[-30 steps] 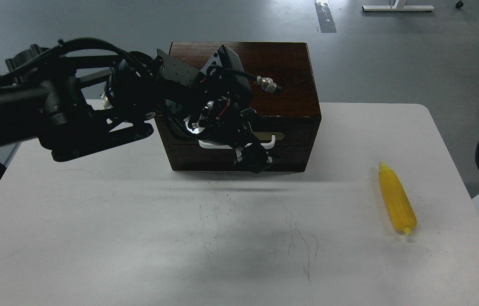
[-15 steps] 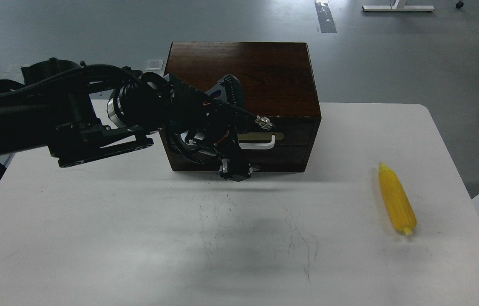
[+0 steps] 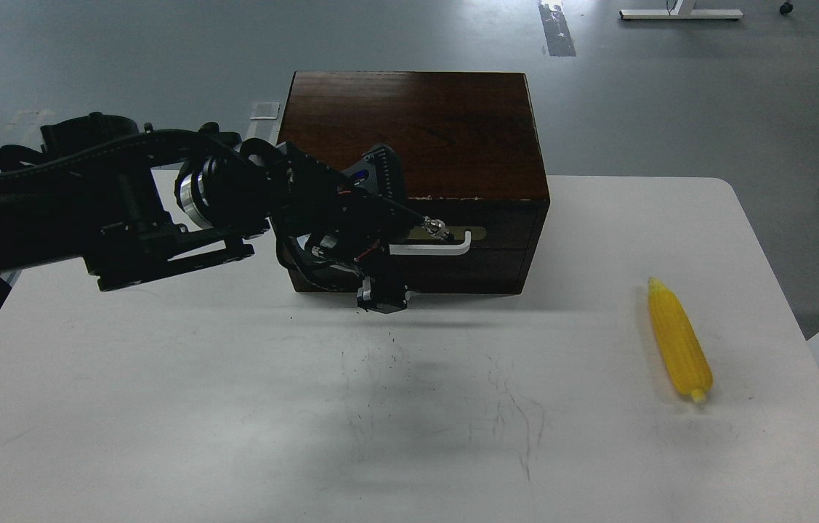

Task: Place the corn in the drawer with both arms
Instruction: 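Pull the drawer handle toward the robot with the left gripper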

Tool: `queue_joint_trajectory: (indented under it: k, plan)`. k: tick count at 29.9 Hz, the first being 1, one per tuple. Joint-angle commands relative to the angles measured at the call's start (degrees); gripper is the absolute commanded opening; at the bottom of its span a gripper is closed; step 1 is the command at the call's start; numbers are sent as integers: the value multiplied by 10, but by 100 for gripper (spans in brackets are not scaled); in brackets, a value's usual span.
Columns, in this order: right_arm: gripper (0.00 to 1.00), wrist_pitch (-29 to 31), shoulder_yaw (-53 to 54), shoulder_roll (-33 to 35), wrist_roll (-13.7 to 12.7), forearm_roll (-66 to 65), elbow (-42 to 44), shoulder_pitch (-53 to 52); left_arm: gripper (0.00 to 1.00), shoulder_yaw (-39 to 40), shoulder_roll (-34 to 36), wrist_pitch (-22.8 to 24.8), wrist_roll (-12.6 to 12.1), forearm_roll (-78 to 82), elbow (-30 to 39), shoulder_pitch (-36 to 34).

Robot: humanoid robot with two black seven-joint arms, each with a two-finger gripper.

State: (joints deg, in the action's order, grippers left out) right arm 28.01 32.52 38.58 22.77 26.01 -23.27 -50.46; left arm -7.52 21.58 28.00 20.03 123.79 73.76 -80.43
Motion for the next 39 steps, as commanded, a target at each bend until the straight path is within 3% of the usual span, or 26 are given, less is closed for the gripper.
queue_joint_trajectory:
  k: [1,9,10,15,27,31,39]
  plan:
    - [100,0,0,0,0,0,2,0,89,-2,0,0,0,1,0,5]
    - [100,0,0,0,0,0,2,0,86,-2,-2,0,4,3,1,4]
    - [100,0,0,0,0,0,2,0,78,-2,-2,0,5,2,1,4]
    - [100,0,0,1,0,0,2,0,59,-2,-1,0,10,1,1,4]
    - [100,0,0,3,0,0,2,0,61,-3,1,0,10,-4,0,4]
    - [100,0,0,3,0,0,2,0,61,-4,2,0,26,-4,0,5]
    - [100,0,0,8,0,0,2,0,62,-9,0,0,29,-5,14,-5]
